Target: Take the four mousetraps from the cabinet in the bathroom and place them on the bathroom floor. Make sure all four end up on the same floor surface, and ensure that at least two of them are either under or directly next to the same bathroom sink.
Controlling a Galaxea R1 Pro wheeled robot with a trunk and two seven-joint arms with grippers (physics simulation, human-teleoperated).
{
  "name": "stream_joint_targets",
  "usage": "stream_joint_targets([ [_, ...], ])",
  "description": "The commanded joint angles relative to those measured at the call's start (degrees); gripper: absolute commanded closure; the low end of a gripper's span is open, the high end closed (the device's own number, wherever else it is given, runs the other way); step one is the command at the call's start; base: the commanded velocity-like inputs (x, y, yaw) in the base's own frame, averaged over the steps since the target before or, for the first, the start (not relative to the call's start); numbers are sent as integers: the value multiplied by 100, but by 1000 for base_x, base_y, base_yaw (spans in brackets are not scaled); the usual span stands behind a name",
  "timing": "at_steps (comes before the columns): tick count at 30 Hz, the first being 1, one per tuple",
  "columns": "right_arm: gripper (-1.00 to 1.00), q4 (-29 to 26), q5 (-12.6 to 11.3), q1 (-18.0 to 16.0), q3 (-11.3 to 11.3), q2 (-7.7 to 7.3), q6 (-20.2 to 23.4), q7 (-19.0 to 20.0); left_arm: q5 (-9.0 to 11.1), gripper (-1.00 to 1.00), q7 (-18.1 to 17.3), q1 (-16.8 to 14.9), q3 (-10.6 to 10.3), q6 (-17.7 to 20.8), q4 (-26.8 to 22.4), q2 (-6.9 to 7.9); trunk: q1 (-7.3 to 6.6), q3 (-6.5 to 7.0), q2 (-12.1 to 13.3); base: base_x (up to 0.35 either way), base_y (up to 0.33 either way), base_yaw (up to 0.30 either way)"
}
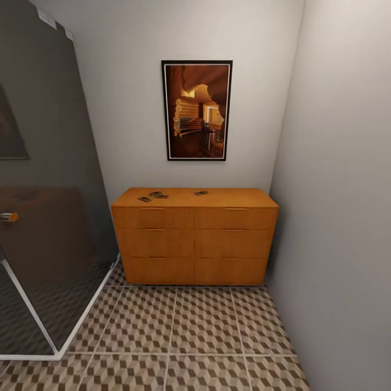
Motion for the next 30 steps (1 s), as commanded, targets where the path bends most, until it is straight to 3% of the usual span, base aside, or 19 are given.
stream_joint_targets([
  [1, -100, -25, 0, -3, 0, -3, -20, -5, 4, -100, 0, 3, 10, -1, -32, 2, 3, -5, -2, 327, 0, 0],
  [11, -100, -536, 16, -3, 3, -1, 33, 13, 3, -100, 17, 3, 437, 7, -474, 60, 3, -5, -2, 327, 0, 0],
  [19, -100, -1306, 40, -24, 16, 9, 198, 3, -5, -100, 32, -9, 499, 49, -1112, 163, 3, -5, -2, 328, 13, 0],
  [21, -100, -2230, 30, -39, 16, 15, 902, -7, -12, -100, 30, -22, 502, 50, -1701, 219, 3, -5, -2, 328, 63, 0],
  [26, -100, -3101, 9, -142, 16, 21, 1861, -15, -11, -100, 23, -37, 506, 53, -2261, 233, 3, -5, -2, 291, 38, 0],
  [27, -100, -3433, 4, -184, 16, 22, 2220, -23, -11, -100, 25, -46, 505, 66, -2543, 227, 3, -5, -2, 148, 15, 0],
  [30, -100, -3882, 0, -252, 16, 23, 2665, -41, -8, -100, 27, -53, 504, 119, -3042, 215, 3, -5, -2, 96, 10, 0],
])
